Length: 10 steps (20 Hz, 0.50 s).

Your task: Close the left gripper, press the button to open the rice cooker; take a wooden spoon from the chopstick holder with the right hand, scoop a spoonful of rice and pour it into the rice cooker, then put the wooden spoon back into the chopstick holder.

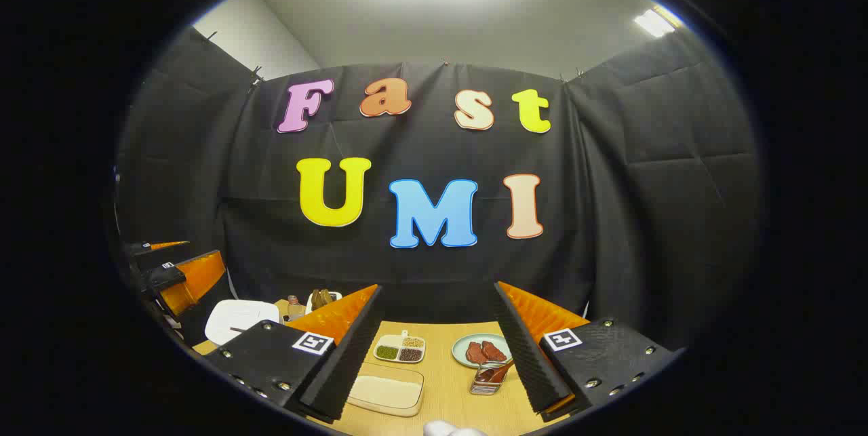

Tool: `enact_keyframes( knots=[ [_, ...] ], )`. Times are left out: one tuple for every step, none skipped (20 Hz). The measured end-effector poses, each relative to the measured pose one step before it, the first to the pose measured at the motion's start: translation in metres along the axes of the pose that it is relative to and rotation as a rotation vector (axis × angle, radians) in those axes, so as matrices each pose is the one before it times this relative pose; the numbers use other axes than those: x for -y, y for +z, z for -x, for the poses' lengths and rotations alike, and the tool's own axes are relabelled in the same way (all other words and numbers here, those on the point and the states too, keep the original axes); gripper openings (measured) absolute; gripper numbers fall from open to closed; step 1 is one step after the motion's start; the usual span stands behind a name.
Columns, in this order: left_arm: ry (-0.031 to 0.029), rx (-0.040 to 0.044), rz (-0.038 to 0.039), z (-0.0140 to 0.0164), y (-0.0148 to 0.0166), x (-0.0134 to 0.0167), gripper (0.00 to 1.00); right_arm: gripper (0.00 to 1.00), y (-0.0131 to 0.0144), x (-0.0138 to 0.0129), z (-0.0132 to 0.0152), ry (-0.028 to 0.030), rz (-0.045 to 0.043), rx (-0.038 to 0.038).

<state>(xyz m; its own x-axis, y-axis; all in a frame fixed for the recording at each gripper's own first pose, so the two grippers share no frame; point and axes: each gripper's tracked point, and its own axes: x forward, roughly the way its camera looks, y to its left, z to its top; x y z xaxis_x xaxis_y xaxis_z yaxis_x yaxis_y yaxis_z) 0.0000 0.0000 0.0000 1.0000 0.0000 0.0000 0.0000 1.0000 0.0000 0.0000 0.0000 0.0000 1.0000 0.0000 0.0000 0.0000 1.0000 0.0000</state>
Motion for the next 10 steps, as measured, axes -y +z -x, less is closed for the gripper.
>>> enact_keyframes(
  knots=[
    [-0.00234,0.00099,-0.00251,-0.00067,0.0018,0.00145,0.96,0.97,0.00018,0.00064,0.00003,-0.00006,-0.00284,0.00167],
    [0.00078,-0.00218,-0.00471,-0.00092,-0.00083,-0.00027,0.95,0.96,0.00089,-0.00097,0.00014,0.00113,-0.00315,-0.0018],
    [-0.0005,0.00093,-0.00387,-0.00026,0.00027,0.00031,0.93,0.96,-0.00042,-0.00076,-0.00031,0.00027,-0.00226,0.00148],
    [-0.00008,-0.0004,0.00078,-0.00004,-0.00064,-0.00063,0.93,0.96,0.0005,0.0005,-0.0001,-0.00042,0.00015,-0.0001],
    [-0.00289,-0.00182,0.00234,-0.00078,-0.00063,0.0002,0.93,0.96,-0.00171,0.00083,-0.00045,-0.00227,-0.00089,-0.00034],
    [0.00015,0.00167,0.00005,0.00068,0.00025,0.0003,0.93,0.96,-0.00125,-0.0009,-0.00123,0.00129,-0.00416,-0.00621],
    [0.00238,-0.00179,-0.00345,-0.00099,0.00045,-0.0012,0.93,0.97,-0.0028,-0.00078,0.00101,0.00326,-0.00645,-0.00495],
    [0.00102,0.0026,-0.00204,0.00052,-0.00082,-0.00045,0.94,0.96,0.0,0.00016,-0.00019,-0.00179,-0.00456,-0.00039],
    [0.00117,0.00175,-0.00055,-0.00097,0.00147,-0.00029,0.94,0.96,-0.00001,0.00164,-0.00065,-0.00302,0.00049,0.00007],
    [0.0009,0.00007,-0.00016,-0.00054,-0.00061,0.00065,0.94,0.96,0.00005,0.00159,-0.00027,-0.00338,0.00353,-0.0013]
  ],
)
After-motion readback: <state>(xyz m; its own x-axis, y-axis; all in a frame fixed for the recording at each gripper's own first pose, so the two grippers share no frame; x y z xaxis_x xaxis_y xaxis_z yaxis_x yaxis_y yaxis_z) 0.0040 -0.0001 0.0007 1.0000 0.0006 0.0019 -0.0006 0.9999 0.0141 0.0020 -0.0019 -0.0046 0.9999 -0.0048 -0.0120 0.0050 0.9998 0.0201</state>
